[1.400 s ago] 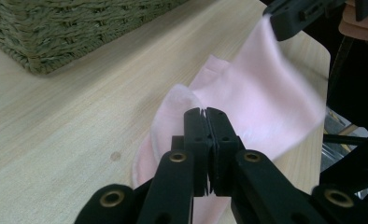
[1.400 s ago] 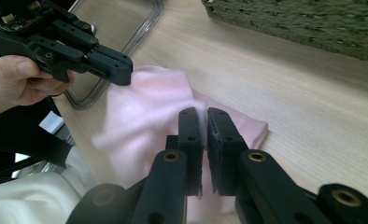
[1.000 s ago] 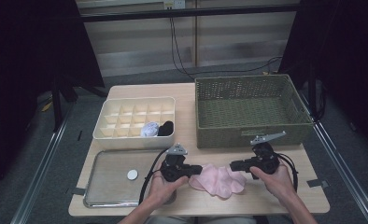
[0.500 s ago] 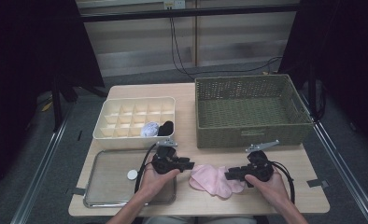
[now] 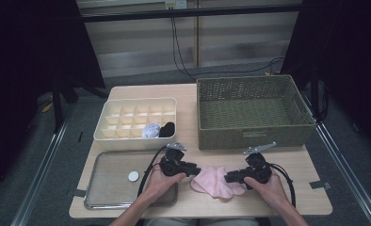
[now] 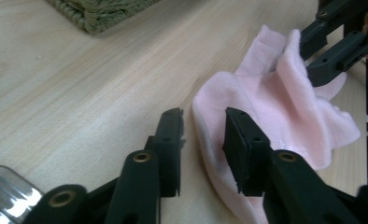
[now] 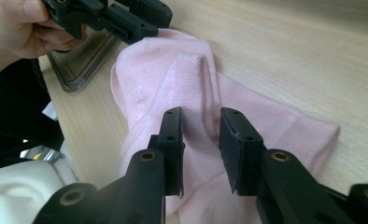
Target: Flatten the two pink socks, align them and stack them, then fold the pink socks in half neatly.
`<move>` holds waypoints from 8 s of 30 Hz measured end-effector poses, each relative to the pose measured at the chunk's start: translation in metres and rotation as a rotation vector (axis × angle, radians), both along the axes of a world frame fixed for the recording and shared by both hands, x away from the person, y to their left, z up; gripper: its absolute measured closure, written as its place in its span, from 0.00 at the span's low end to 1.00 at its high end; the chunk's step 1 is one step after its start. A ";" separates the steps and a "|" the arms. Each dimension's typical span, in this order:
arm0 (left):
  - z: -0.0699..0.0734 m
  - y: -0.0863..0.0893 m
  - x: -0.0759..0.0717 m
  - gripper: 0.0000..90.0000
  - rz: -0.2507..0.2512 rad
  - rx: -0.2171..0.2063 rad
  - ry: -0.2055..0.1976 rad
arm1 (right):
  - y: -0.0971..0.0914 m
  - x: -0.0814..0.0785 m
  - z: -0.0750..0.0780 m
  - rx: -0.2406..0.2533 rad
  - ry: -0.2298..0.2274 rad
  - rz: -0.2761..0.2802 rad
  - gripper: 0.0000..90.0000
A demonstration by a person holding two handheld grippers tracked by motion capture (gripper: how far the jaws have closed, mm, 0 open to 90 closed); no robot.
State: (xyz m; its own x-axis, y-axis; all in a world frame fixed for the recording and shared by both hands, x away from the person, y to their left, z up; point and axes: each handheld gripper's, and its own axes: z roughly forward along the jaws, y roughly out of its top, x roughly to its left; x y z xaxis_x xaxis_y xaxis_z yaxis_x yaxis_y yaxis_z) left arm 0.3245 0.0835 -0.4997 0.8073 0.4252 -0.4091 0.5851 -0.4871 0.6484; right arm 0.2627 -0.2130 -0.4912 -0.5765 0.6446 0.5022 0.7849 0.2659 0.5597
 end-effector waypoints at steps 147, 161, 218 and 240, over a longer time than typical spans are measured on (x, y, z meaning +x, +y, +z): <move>0.021 0.000 -0.021 0.73 0.028 -0.028 -0.042 | -0.032 0.009 0.008 -0.036 -0.041 -0.089 0.62; 0.017 -0.033 -0.025 0.77 -0.086 0.031 -0.033 | -0.025 0.011 0.002 -0.062 -0.005 -0.053 0.61; -0.001 -0.041 -0.030 0.85 -0.077 0.032 -0.049 | -0.022 0.009 0.019 0.052 -0.001 -0.022 0.93; 0.000 -0.072 -0.030 0.83 -0.091 0.032 -0.031 | 0.000 0.008 0.044 0.071 -0.039 0.051 0.92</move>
